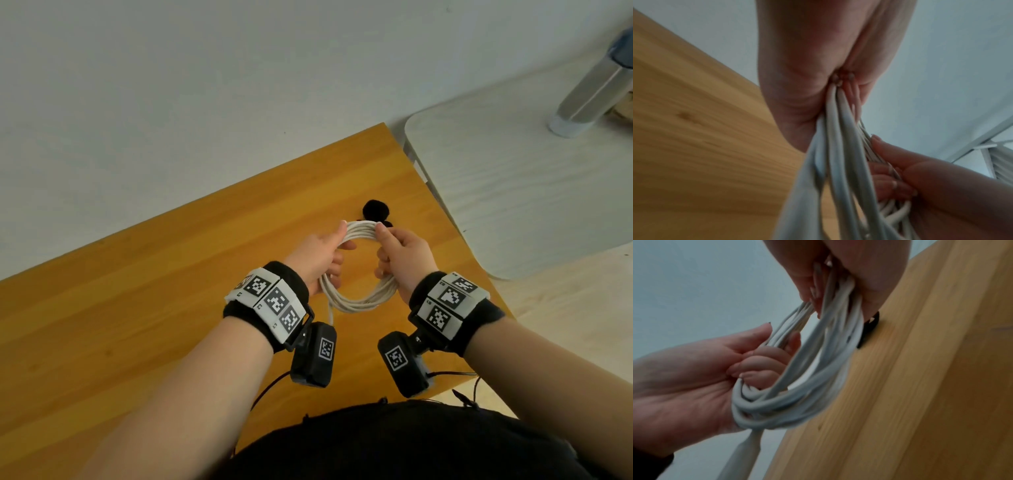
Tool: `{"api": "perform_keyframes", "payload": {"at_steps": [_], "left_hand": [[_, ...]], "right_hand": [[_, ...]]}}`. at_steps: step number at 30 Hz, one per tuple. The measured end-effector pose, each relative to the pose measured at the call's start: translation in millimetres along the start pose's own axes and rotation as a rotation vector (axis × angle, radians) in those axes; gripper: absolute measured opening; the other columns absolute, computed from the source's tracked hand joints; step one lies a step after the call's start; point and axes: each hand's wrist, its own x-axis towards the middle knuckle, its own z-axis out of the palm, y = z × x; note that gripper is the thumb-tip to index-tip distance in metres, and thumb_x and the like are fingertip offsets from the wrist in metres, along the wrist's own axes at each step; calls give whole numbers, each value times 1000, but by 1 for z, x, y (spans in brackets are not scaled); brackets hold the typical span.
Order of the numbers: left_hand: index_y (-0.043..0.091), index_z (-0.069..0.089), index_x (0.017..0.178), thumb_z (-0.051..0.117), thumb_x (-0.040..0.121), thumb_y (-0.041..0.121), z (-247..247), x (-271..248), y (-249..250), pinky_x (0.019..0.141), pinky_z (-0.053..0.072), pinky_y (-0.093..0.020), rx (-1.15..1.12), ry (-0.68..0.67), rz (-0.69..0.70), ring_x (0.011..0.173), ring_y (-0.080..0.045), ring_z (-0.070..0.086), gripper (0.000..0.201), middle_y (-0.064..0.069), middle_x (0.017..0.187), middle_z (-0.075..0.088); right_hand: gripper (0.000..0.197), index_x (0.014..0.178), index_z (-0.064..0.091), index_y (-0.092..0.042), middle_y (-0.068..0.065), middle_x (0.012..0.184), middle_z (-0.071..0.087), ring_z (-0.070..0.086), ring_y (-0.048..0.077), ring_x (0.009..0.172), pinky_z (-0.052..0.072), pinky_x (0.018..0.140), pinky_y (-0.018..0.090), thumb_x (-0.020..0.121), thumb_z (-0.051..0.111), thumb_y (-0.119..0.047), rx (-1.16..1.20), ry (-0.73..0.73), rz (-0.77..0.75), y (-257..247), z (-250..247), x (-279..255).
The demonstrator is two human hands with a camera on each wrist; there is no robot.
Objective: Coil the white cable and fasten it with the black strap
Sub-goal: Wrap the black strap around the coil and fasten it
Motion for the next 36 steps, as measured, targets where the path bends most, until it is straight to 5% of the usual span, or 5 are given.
{"api": "perform_keyframes", "payload": {"at_steps": [7, 12, 25, 30, 36], "left_hand": [[12, 54, 81, 39, 98, 44, -6, 19, -8, 45, 29, -25, 110, 141, 112, 44, -11, 29, 40, 4, 57, 31], [14, 54, 81, 38, 98, 43, -18, 24, -11, 47, 32, -26, 153, 205, 165, 44, -11, 31, 37, 5, 57, 32], [20, 57, 80, 37, 96, 50, -58, 25, -20, 63, 39, -35, 144, 507, 256, 50, -17, 40, 39, 2, 60, 41], [13, 59, 96, 58, 78, 63, -72, 11, -16, 58, 41, -33, 160, 391, 264, 49, -17, 44, 54, 3, 59, 44], [13, 59, 93, 74, 77, 26, -87, -7, -23, 49, 34, -26, -54, 168, 288, 49, -11, 37, 26, 2, 63, 42]], "right_hand": [[58, 102, 67, -2, 15, 89, 67, 63, 27, 73, 51, 69, 35, 94, 35, -51, -369, -26, 15, -12, -5, 32], [42, 101, 72, -17, 7, 136, 44, 34, 32, 130, 31, 104, 40, 96, 37, -40, -828, 6, -80, -20, -3, 72], [27, 91, 48, -23, 8, 95, 70, 70, 18, 83, 58, 71, 31, 81, 66, -4, -312, -93, -219, -42, 25, 40], [31, 95, 52, -19, 10, 93, 70, 67, 24, 83, 50, 64, 27, 76, 70, -2, -218, -281, -107, -48, 50, 20], [17, 87, 62, -14, 13, 91, 69, 66, 29, 88, 51, 78, 41, 78, 68, -1, -251, -360, -96, -48, 75, -1]]}}
